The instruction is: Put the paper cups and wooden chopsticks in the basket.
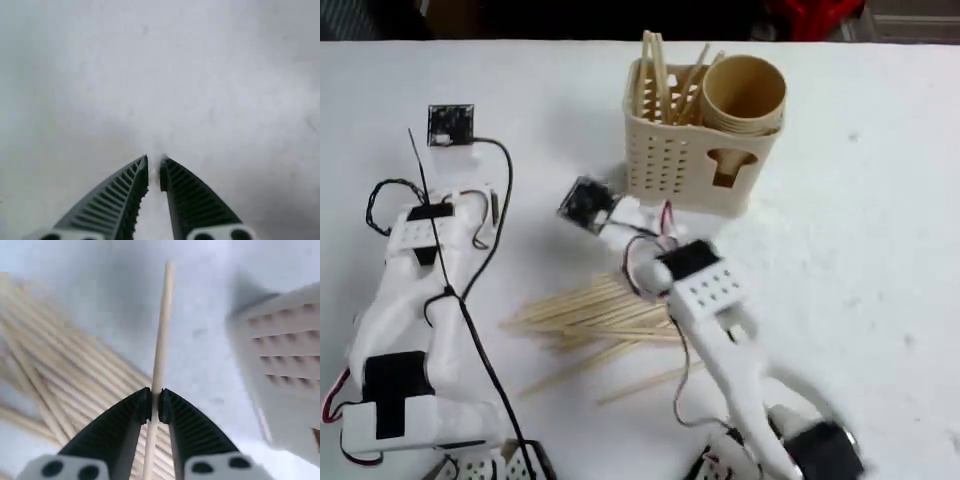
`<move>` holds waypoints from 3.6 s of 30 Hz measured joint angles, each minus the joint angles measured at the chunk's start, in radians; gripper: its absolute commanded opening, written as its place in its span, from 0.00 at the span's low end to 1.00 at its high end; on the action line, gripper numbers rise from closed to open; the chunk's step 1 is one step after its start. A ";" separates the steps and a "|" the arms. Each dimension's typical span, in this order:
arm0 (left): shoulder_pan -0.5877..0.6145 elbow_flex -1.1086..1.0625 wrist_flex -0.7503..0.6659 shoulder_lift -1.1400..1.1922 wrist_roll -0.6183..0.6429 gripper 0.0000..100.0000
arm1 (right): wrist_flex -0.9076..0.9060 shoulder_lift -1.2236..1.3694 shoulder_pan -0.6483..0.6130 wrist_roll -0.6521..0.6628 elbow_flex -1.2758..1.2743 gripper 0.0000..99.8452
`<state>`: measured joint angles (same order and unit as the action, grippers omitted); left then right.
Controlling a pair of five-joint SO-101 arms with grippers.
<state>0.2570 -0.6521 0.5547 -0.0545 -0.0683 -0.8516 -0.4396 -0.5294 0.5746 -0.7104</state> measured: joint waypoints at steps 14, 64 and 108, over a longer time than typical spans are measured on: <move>0.000 0.000 0.000 0.000 0.000 0.07 | 0.014 -0.238 0.133 -0.288 0.400 0.02; 0.000 0.000 0.000 0.000 0.000 0.07 | -0.222 0.123 0.459 -0.543 0.775 0.17; 0.000 0.000 0.000 0.000 0.000 0.07 | -0.377 -0.505 0.206 -0.115 -0.144 0.20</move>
<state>0.2570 -0.6521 0.5547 -0.0545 -0.0683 -1.2290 -0.9444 -0.3237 0.4595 -0.8546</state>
